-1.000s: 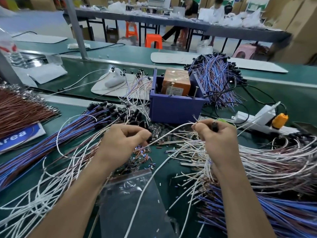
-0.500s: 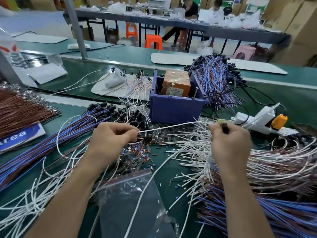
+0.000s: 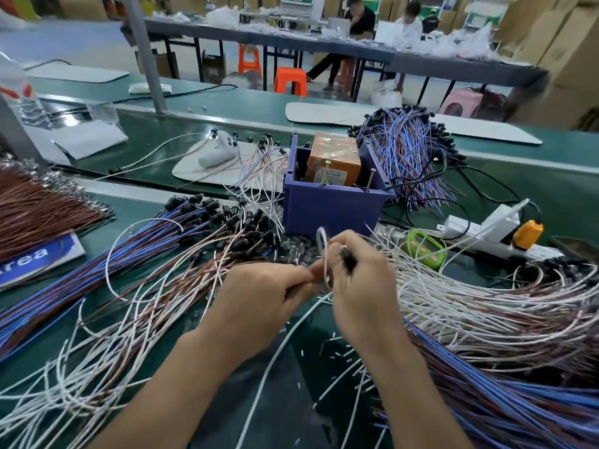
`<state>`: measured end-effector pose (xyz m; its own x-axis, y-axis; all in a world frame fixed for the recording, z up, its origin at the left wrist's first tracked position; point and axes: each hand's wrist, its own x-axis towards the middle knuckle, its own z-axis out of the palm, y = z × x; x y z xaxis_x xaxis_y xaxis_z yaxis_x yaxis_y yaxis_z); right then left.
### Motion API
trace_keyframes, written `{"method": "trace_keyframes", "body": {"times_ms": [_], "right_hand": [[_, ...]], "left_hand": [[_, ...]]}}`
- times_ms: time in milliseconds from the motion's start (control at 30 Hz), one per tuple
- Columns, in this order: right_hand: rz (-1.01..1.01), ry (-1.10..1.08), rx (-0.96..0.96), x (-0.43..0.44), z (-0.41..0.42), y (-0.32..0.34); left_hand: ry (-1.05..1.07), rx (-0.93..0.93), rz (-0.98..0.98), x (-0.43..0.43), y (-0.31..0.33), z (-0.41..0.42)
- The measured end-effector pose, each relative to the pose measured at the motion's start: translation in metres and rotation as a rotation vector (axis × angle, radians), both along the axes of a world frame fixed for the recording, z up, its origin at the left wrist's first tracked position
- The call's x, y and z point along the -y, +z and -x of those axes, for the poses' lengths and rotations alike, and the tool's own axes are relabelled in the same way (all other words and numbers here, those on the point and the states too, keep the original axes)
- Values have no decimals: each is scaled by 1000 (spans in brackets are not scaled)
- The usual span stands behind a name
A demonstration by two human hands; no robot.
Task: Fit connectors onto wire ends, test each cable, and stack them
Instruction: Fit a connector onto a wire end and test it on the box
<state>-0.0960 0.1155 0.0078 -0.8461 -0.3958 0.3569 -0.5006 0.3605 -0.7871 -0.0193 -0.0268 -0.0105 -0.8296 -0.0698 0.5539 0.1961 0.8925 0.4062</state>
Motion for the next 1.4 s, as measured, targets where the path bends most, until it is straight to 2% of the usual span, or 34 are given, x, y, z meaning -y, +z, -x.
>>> {"method": "trace_keyframes", "body": {"times_ms": [100,167,267,333,400,500,633,767,833,967,1167,1200,1233,1267,1333,1400], "right_hand": [[-10,102,184,7,1,-5],[34,135,302,8,2,-6],[-12,70,278,3,5,-6],[-45,17,270,0,7,-5],[56,-24,386,-1,8,-3],[379,-53,651,5,6,2],[710,-101,949,7,5,10],[965,-112,1161,2,12,10],[1032,-103,1198,4,13,9],[1089,-124,1206,7,15,4],[1185,-92,1289,-1,18,5],[1157,-86,1267,-1,18,5],[1119,-93,1228,-1,18,5],[1085,-112,1179,-2,18,6],[1018,-159,1075,-2,19,7],[918,-197,968,-3,20,8]], "left_hand": [[-56,-12,-59,-4,-1,1],[-20,-15,-172,-3,-1,0],[76,-22,-399,2,2,0],[130,-26,-474,10,4,0],[170,-45,-516,20,6,-3],[166,-86,-529,17,11,-8],[-8,-69,-421,-8,11,-10],[36,-197,-3,-13,5,-7],[30,-260,114,-19,3,-3],[-4,-191,18,-34,0,0],[-27,-237,170,-28,-1,1],[-16,-248,124,-27,-1,0],[-1,-242,-4,-27,1,-1],[10,-203,-233,-29,5,-2],[-13,-83,-811,-31,11,0],[-121,11,-1223,-21,17,3]]}}
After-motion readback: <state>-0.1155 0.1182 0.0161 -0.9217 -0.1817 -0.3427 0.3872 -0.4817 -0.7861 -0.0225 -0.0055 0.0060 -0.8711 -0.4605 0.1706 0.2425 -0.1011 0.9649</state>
